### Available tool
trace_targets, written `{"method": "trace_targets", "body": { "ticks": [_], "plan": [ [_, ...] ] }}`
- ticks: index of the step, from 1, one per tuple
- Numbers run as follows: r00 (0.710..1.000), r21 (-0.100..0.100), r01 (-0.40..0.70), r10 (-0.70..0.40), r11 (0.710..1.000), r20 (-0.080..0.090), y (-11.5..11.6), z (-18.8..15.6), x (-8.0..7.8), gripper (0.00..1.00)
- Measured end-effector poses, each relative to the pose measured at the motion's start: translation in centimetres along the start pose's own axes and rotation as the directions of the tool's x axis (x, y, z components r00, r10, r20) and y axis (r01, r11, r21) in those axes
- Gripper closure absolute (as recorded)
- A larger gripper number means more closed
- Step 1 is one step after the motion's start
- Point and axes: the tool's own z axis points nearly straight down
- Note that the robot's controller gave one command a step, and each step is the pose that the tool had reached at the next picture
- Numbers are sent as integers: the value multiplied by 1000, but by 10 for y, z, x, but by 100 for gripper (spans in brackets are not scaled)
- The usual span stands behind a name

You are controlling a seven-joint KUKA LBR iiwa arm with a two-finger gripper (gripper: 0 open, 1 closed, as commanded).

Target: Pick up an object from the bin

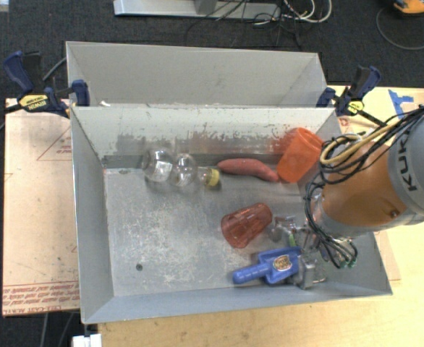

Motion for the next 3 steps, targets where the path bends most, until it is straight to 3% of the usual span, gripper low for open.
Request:
{"method": "trace_targets", "body": {
  "ticks": [1, 2, 3],
  "plan": [
    [999, -3, 44, -44, 999, -8, -1, 0, 9, 100],
    [999, -2, 44, -44, 999, -8, -1, 0, 9, 100],
    [1000, -2, 23, -23, 1000, -6, 6, -135, -3, 100]
  ]
}}
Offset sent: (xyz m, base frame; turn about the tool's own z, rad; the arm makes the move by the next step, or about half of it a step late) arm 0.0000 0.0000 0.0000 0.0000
